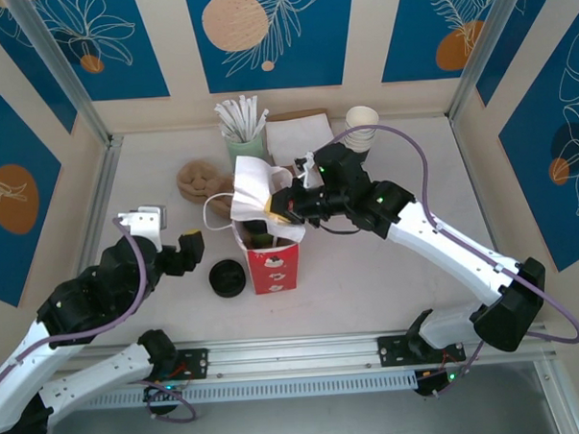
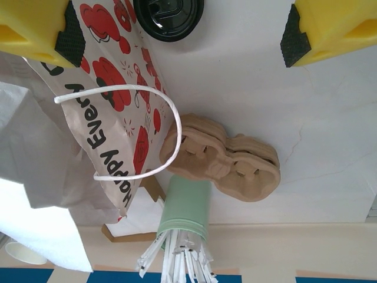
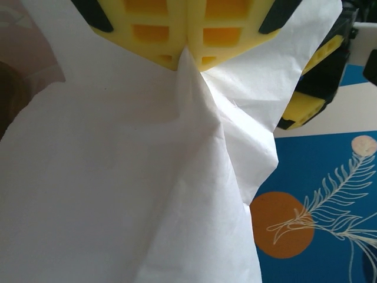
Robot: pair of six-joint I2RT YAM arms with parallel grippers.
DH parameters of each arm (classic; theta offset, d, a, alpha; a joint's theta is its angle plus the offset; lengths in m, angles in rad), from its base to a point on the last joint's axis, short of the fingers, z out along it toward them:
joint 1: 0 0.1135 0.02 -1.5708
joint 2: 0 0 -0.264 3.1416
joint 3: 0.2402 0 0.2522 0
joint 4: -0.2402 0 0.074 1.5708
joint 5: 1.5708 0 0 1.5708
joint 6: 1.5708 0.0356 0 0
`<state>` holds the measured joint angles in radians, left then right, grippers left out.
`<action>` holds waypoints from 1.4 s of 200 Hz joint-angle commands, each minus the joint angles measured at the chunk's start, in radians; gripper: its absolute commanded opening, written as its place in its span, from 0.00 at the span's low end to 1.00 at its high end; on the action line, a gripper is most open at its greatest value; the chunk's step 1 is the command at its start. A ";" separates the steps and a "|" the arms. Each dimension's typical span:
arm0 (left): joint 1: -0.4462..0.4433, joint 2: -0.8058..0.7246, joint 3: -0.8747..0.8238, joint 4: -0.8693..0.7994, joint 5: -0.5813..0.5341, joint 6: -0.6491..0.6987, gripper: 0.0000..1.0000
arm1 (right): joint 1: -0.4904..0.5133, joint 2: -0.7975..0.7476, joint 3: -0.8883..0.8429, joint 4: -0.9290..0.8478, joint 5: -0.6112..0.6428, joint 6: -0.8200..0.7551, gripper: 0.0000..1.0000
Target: Pack the takeout coffee
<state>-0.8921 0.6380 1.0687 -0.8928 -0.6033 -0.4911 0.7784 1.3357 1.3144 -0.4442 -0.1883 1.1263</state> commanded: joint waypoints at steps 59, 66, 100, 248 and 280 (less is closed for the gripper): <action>0.008 -0.005 -0.013 0.019 -0.003 0.001 0.88 | 0.094 0.101 0.160 -0.262 0.278 -0.167 0.00; 0.008 -0.006 -0.014 0.020 -0.001 0.001 0.88 | 0.105 0.115 0.174 -0.278 0.298 -0.178 0.00; 0.008 -0.006 -0.020 0.022 0.000 -0.001 0.88 | 0.148 0.191 0.244 -0.362 0.392 -0.213 0.00; 0.008 -0.020 -0.062 0.028 0.019 -0.033 0.88 | 0.225 0.334 0.378 -0.518 0.575 -0.297 0.14; 0.008 -0.022 -0.061 0.026 0.020 -0.034 0.88 | 0.233 0.330 0.460 -0.562 0.603 -0.325 0.32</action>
<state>-0.8921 0.6231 1.0142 -0.8753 -0.5922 -0.5148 1.0004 1.6691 1.6936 -0.9569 0.3645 0.8356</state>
